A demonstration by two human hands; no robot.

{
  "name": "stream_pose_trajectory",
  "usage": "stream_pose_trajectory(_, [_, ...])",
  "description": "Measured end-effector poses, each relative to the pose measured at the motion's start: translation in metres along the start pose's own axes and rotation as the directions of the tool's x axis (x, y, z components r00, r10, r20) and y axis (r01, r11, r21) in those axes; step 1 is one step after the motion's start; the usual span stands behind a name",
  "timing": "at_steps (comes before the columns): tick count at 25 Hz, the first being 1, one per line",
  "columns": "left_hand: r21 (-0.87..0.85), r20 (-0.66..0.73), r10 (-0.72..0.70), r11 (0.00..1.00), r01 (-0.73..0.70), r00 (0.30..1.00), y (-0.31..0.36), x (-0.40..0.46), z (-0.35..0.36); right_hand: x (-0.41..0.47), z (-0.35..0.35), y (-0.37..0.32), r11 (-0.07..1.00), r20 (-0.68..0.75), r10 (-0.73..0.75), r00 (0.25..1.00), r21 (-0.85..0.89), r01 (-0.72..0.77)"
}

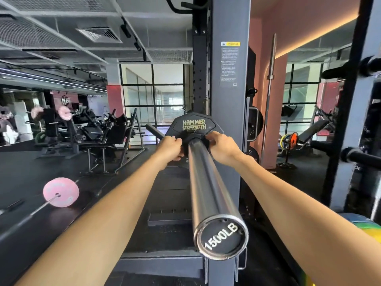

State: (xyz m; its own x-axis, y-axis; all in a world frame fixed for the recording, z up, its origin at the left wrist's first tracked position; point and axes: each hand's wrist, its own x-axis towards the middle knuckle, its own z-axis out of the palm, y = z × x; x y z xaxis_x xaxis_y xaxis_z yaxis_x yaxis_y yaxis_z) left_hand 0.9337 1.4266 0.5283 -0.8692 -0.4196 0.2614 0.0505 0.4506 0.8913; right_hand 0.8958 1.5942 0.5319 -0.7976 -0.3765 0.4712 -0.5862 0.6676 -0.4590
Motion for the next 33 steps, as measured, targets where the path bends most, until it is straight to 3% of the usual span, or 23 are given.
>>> stream_pose_trajectory(6, [0.155,-0.017,0.141,0.978,-0.137,0.990,0.003,0.007,0.001,-0.003,0.010,0.018,0.987,0.009,0.118,0.993,0.110,-0.118])
stream_pose_trajectory(12, [0.084,0.012,0.187,0.979,-0.187,0.982,0.014,0.001,0.011,-0.001,0.017,0.021,0.988,-0.026,0.102,0.994,0.121,-0.098])
stream_pose_trajectory(17, [-0.032,0.076,0.104,0.994,-0.102,0.992,0.014,0.005,0.008,0.012,0.006,0.003,0.941,0.001,0.264,0.965,0.220,-0.258])
stream_pose_trajectory(24, [-0.083,0.132,0.018,0.996,-0.007,0.991,0.021,0.004,0.010,0.042,-0.006,-0.024,0.899,0.128,0.433,0.892,0.016,-0.439])
stream_pose_trajectory(29, [-0.012,0.260,-0.136,0.989,0.144,0.956,0.037,0.006,0.015,0.051,0.000,-0.019,0.907,0.200,0.371,0.907,0.134,-0.400])
stream_pose_trajectory(33, [-0.089,0.262,-0.135,0.983,0.164,0.955,0.035,0.010,0.016,0.049,-0.006,-0.022,0.928,0.209,0.306,0.929,0.153,-0.340])
